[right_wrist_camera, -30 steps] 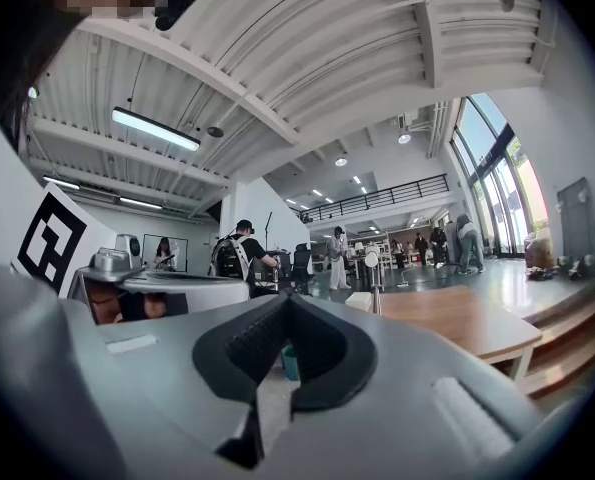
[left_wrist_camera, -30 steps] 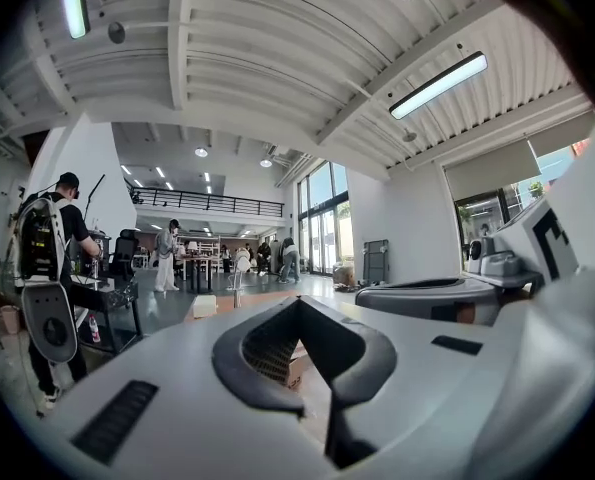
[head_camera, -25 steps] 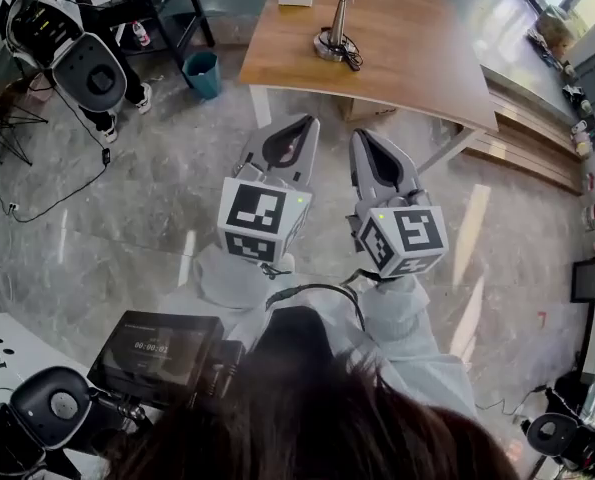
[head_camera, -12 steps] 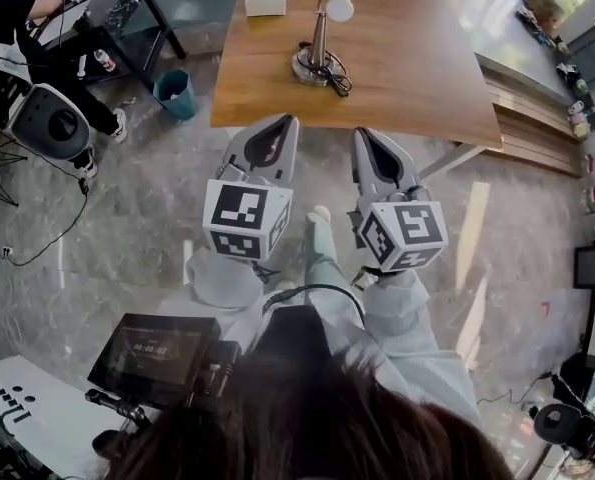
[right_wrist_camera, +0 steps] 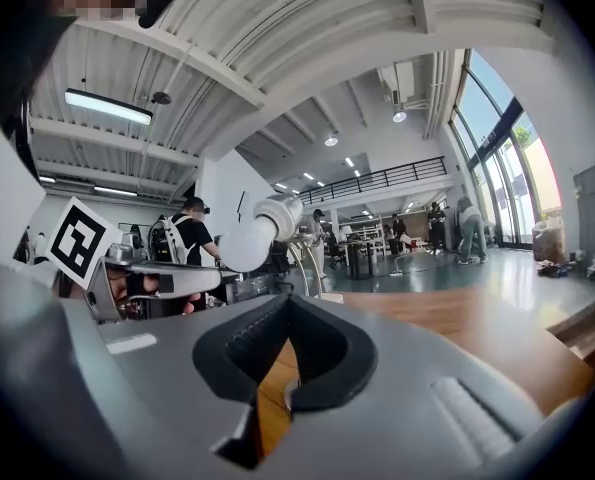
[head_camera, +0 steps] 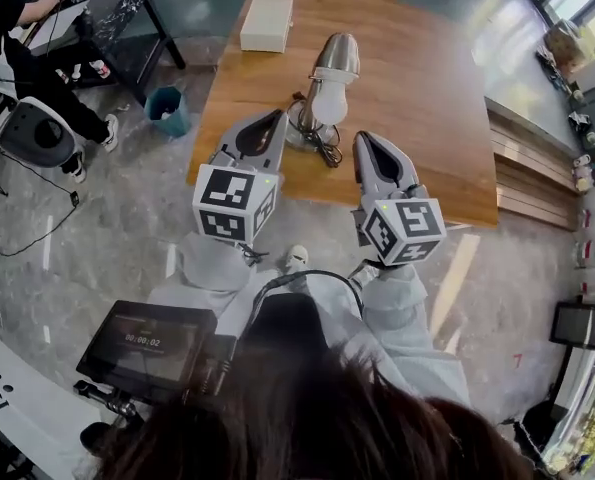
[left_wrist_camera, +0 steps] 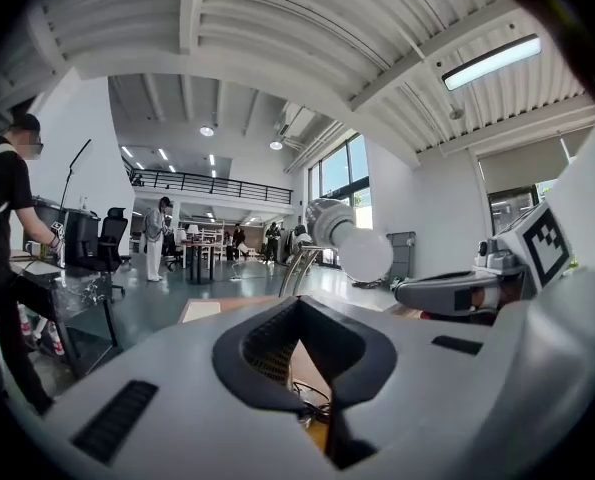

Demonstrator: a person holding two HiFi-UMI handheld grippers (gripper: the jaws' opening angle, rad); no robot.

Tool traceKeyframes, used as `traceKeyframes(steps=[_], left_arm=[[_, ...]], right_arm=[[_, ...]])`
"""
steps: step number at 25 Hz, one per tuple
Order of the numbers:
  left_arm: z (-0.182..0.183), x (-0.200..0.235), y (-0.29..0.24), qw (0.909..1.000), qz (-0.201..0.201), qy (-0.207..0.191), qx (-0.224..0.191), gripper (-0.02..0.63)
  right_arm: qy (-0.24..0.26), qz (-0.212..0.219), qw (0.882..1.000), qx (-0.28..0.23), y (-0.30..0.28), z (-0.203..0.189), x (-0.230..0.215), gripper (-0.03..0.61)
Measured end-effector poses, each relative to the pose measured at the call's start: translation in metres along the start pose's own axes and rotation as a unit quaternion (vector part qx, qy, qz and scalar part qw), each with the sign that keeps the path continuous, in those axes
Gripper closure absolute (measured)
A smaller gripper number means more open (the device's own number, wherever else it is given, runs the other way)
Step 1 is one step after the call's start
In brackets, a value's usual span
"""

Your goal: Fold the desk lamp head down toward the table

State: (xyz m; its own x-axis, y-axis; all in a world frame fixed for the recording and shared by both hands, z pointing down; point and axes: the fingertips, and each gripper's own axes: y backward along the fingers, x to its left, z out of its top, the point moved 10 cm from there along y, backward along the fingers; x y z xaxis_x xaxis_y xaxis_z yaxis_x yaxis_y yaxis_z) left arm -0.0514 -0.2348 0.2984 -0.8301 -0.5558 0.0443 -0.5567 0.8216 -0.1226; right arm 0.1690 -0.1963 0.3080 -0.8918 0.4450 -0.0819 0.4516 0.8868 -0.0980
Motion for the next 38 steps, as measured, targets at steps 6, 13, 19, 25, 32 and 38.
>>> traceKeyframes(steps=[6,13,19,25,32,38], left_arm=[[-0.001,0.026,-0.057,0.9976,-0.058,0.025,0.027,0.611],[-0.002,0.054,-0.114,0.9922,-0.11,0.027,0.054,0.609],[-0.016,0.068,-0.167,0.9792,-0.183,-0.039,0.078,0.464],[-0.004,0.059,-0.176,0.9691,-0.229,-0.076,0.048,0.463],[0.001,0.046,-0.177,0.9569,-0.263,-0.12,0.025,0.508],[0.003,0.044,-0.176,0.9535,-0.27,-0.128,0.039,0.526]], right_arm=[[-0.032,0.046,0.997,0.062,-0.055,-0.033,-0.046,0.575],[-0.082,0.105,0.985,0.106,-0.112,-0.066,-0.084,0.554],[-0.077,0.15,0.978,0.121,-0.167,-0.097,-0.107,0.446],[-0.052,0.187,0.974,0.119,-0.184,-0.104,-0.101,0.423],[-0.065,0.196,0.972,0.112,-0.194,-0.111,-0.101,0.425],[-0.109,0.217,0.964,0.107,-0.194,-0.117,-0.104,0.449]])
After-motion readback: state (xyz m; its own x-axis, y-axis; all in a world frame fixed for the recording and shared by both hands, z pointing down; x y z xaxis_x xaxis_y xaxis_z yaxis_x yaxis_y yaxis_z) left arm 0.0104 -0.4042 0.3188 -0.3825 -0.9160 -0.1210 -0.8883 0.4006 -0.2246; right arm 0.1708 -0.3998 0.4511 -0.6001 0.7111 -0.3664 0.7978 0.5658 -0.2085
